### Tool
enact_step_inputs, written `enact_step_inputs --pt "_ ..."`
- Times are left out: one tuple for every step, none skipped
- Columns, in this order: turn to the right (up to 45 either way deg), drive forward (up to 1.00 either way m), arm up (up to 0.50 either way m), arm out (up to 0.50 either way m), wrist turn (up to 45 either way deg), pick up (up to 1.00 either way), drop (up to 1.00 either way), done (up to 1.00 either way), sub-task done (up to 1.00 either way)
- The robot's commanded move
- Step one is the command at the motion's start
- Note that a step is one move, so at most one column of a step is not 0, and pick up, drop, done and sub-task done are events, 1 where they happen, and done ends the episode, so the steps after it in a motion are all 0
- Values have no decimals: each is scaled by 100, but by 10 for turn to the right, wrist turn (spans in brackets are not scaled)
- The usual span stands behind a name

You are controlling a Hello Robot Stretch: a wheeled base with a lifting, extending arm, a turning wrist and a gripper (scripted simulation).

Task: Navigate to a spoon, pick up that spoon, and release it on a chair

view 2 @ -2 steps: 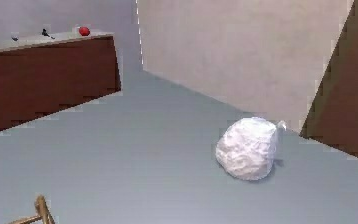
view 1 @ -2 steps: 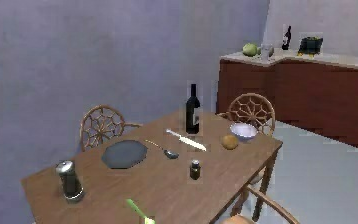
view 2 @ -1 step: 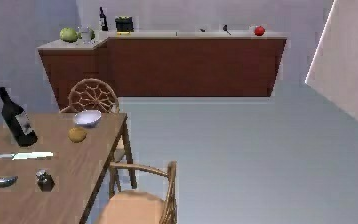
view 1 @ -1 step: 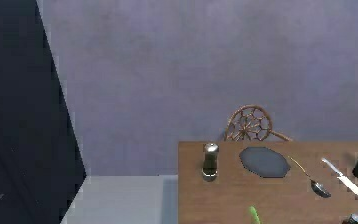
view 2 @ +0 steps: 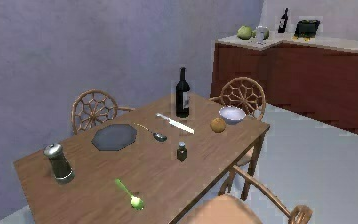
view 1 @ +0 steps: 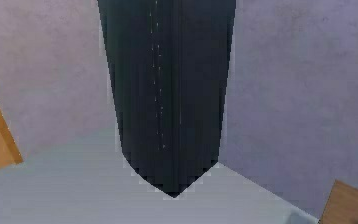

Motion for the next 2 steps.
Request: enact_step_inputs --pt "-120 0 0 0 0 0 0 0 0" --pt "0 0 50 0 0 0 0 0 0"
